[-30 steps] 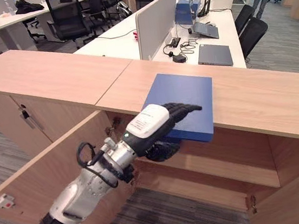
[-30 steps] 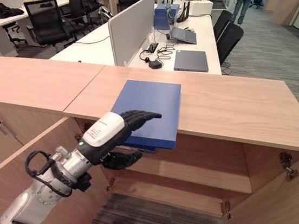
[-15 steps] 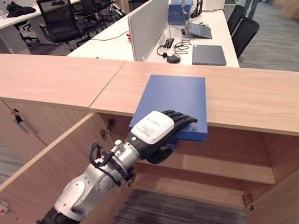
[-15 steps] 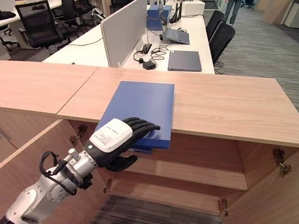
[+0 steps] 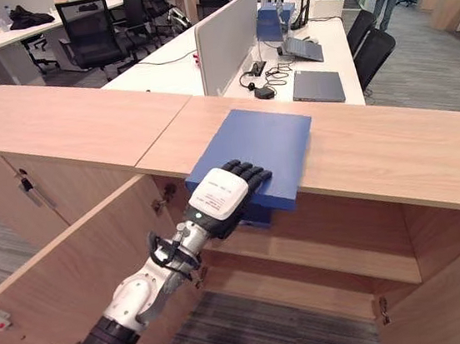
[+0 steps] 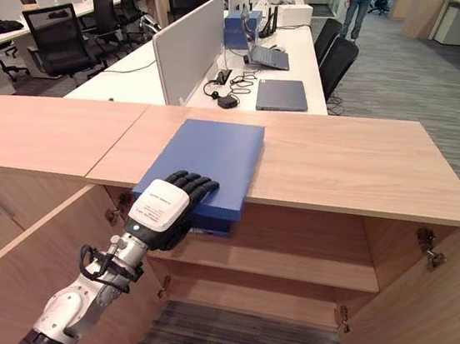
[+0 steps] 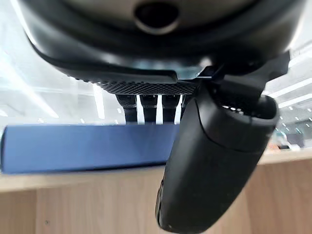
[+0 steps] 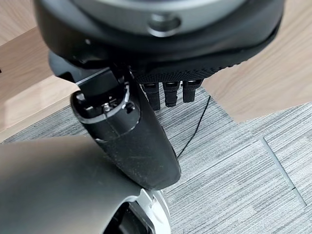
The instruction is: Put the empty folder in the office cabinet
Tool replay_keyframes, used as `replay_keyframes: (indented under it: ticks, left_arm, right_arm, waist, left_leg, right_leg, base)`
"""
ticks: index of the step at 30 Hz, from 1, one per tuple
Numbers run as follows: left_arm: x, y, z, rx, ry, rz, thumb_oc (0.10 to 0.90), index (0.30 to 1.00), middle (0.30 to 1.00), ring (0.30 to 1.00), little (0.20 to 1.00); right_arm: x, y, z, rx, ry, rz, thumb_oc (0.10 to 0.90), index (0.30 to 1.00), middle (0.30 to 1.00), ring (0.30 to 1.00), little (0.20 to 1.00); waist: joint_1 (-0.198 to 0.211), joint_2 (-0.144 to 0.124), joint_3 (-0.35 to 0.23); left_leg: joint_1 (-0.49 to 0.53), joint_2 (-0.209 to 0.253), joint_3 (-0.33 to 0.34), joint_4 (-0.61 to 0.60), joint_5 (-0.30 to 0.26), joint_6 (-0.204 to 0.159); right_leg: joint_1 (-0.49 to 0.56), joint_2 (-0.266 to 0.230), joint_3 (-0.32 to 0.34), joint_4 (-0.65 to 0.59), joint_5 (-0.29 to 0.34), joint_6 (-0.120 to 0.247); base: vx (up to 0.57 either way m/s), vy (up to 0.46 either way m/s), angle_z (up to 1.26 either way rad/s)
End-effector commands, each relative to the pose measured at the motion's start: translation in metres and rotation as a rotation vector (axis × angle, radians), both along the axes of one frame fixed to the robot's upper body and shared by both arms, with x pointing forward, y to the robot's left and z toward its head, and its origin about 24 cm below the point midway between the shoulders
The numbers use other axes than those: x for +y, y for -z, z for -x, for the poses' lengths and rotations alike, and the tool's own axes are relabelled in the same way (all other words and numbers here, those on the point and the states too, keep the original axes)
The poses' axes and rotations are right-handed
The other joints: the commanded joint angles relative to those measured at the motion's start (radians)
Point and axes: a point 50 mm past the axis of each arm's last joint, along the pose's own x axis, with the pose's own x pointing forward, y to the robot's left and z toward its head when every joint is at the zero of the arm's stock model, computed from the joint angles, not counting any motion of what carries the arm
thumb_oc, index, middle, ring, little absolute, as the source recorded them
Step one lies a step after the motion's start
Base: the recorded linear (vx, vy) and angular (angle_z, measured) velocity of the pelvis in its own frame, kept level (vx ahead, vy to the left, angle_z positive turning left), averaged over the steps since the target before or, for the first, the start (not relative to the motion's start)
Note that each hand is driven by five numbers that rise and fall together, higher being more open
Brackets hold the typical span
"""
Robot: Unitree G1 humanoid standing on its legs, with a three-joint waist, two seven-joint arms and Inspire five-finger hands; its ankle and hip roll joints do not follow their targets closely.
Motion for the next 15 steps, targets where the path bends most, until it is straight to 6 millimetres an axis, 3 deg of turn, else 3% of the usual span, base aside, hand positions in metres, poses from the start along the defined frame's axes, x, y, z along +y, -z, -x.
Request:
replay_keyframes:
  ticks: [1, 4, 7, 8, 12, 15]
  left_arm:
    - [0.005, -0.045, -0.02, -0.233, -0.043, 0.028, 0.4, 0.3, 0.3, 0.3, 0.3]
    - [0.003, -0.045, -0.021, -0.246, -0.039, 0.027, 0.4, 0.3, 0.3, 0.3, 0.3]
    - [0.007, -0.041, -0.02, -0.233, -0.05, 0.055, 0.4, 0.3, 0.3, 0.3, 0.3]
    - [0.005, -0.04, -0.019, -0.232, -0.039, 0.076, 0.4, 0.3, 0.3, 0.3, 0.3]
    - [0.0, -0.041, -0.017, -0.214, -0.011, 0.094, 0.4, 0.3, 0.3, 0.3, 0.3]
    - [-0.015, -0.054, -0.004, -0.119, 0.116, 0.187, 0.4, 0.3, 0.3, 0.3, 0.3]
  right_arm:
    - [0.046, -0.007, -0.051, -0.157, -0.066, -0.137, 0.8, 0.9, 0.9, 0.9, 0.9]
    - [0.046, -0.008, -0.051, -0.162, -0.051, -0.142, 0.8, 0.9, 0.9, 0.9, 0.9]
    - [0.067, -0.007, -0.053, -0.182, -0.082, -0.179, 0.8, 0.9, 0.9, 0.9, 0.9]
    - [0.065, -0.004, -0.043, -0.155, -0.073, -0.16, 0.8, 0.9, 0.9, 0.9, 0.9]
    - [0.059, -0.001, -0.036, -0.135, -0.022, -0.135, 0.8, 0.9, 0.9, 0.9, 0.9]
    - [0.048, -0.001, -0.032, -0.126, 0.057, -0.114, 0.8, 0.9, 0.9, 0.9, 0.9]
  waist:
    - [0.006, -0.055, -0.011]
    - [0.006, -0.06, -0.01]
    - [0.009, -0.062, -0.009]
    - [0.009, -0.06, -0.012]
    - [0.008, -0.054, -0.015]
    - [0.005, -0.046, -0.014]
  left_leg:
    - [-0.007, 0.044, 0.021, -0.01, -0.063, -0.046]
    - [-0.007, 0.045, 0.023, -0.01, -0.063, -0.047]
    - [-0.005, 0.045, 0.026, -0.01, -0.064, -0.047]
    - [-0.002, 0.043, 0.026, -0.01, -0.065, -0.046]
    - [0.0, 0.041, 0.025, -0.01, -0.067, -0.045]
    - [0.003, 0.039, 0.022, -0.01, -0.068, -0.043]
  right_leg:
    - [0.037, 0.003, 0.039, -0.001, -0.051, 0.043]
    - [0.036, 0.004, 0.04, -0.001, -0.05, 0.043]
    - [0.036, 0.006, 0.042, -0.001, -0.05, 0.044]
    - [0.039, 0.006, 0.041, -0.001, -0.05, 0.044]
    - [0.041, 0.004, 0.039, -0.001, -0.049, 0.045]
    - [0.041, 0.003, 0.037, -0.001, -0.045, 0.046]
  base:
    - [0.0, 0.0, 0.0]
    - [-0.01, -0.006, -0.01]
    - [0.0, 0.001, -0.02]
    - [0.0, 0.009, -0.03]
    - [0.0, 0.0, 0.0]
    - [0.0, 0.01, 0.0]
